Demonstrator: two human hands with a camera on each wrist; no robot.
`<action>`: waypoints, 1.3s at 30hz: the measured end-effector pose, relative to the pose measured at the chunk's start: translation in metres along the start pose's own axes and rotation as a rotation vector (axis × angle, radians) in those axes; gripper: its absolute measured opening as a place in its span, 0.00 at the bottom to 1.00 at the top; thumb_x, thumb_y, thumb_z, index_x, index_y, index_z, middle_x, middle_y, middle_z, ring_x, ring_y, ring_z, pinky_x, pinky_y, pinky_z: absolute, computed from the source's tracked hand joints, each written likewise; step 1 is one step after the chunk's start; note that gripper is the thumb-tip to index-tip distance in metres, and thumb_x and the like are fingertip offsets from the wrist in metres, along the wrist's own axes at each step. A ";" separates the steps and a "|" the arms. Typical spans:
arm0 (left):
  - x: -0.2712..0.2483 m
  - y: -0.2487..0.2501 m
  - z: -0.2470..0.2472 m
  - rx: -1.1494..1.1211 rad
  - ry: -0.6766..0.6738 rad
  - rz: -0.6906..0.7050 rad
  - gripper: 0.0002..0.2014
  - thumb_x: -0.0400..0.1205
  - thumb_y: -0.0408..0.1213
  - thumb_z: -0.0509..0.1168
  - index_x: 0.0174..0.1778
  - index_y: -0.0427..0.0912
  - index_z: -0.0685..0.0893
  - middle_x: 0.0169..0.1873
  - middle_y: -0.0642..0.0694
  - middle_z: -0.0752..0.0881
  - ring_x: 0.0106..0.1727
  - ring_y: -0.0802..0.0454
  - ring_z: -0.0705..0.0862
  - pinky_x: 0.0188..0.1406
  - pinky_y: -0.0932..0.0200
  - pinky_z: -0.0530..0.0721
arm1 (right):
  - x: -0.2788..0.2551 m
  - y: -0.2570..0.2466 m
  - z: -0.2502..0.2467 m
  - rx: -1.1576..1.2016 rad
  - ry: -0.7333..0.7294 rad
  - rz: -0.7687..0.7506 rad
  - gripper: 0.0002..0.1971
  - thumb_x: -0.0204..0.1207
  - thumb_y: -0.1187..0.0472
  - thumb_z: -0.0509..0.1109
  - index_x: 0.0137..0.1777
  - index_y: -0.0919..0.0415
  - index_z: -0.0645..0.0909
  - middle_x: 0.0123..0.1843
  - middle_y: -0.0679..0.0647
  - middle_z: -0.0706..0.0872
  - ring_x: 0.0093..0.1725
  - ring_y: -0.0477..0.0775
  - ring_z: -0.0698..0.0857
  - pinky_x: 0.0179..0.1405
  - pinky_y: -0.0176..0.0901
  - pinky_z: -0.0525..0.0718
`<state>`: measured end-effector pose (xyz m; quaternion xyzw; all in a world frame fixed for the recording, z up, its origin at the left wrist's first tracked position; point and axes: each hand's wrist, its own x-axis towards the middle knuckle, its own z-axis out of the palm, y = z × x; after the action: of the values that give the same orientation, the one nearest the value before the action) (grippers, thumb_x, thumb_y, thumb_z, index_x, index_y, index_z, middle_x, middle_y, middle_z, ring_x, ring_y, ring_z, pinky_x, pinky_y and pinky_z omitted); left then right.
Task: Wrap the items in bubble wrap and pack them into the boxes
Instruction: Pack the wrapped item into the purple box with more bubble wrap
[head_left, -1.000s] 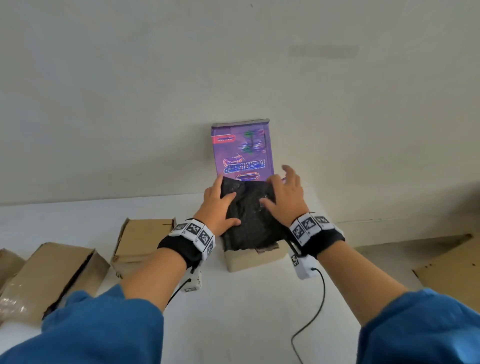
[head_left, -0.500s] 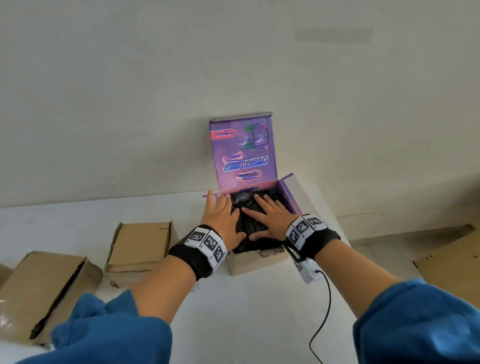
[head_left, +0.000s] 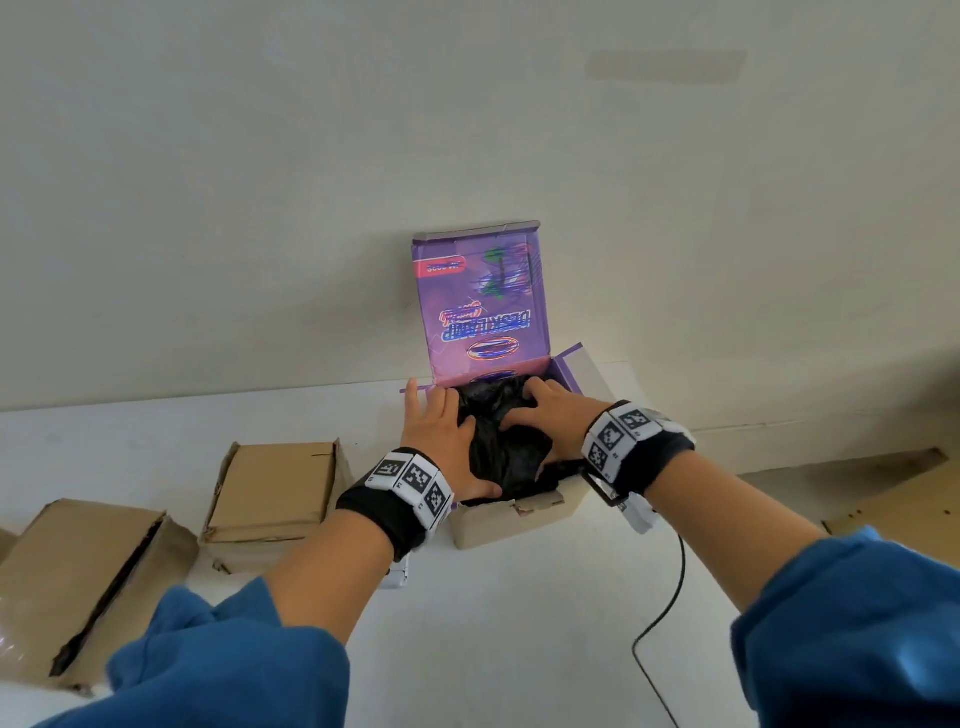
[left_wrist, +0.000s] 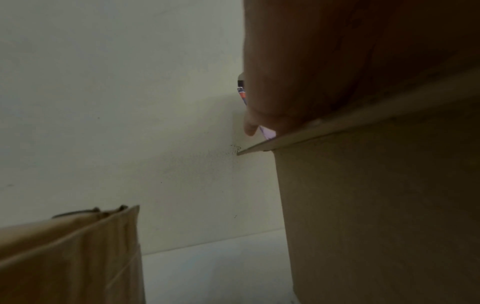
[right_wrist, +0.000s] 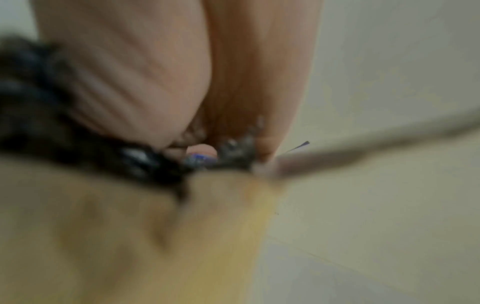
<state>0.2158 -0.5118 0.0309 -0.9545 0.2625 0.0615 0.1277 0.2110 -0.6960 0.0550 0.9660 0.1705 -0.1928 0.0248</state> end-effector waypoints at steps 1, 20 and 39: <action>-0.001 0.001 0.000 -0.013 0.020 0.000 0.48 0.61 0.78 0.58 0.72 0.51 0.72 0.70 0.40 0.63 0.76 0.39 0.55 0.75 0.28 0.33 | 0.001 -0.002 0.002 -0.050 0.034 -0.006 0.36 0.66 0.51 0.78 0.74 0.47 0.68 0.68 0.60 0.65 0.69 0.63 0.68 0.68 0.53 0.75; -0.006 -0.003 0.001 -0.087 0.046 -0.002 0.46 0.63 0.75 0.62 0.71 0.47 0.71 0.70 0.46 0.67 0.77 0.44 0.56 0.74 0.27 0.35 | -0.014 0.011 0.000 -0.132 0.087 0.037 0.32 0.70 0.52 0.74 0.74 0.47 0.70 0.70 0.54 0.73 0.73 0.56 0.69 0.76 0.57 0.56; -0.030 -0.021 0.002 -0.651 0.374 -0.263 0.39 0.72 0.59 0.70 0.76 0.47 0.66 0.75 0.40 0.64 0.75 0.38 0.63 0.72 0.43 0.66 | -0.057 0.012 0.004 0.389 0.628 0.291 0.18 0.74 0.59 0.72 0.64 0.57 0.81 0.61 0.59 0.81 0.62 0.63 0.76 0.64 0.49 0.73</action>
<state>0.2005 -0.4791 0.0387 -0.9653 0.1235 -0.0501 -0.2247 0.1640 -0.7261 0.0727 0.9787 -0.0089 0.0887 -0.1852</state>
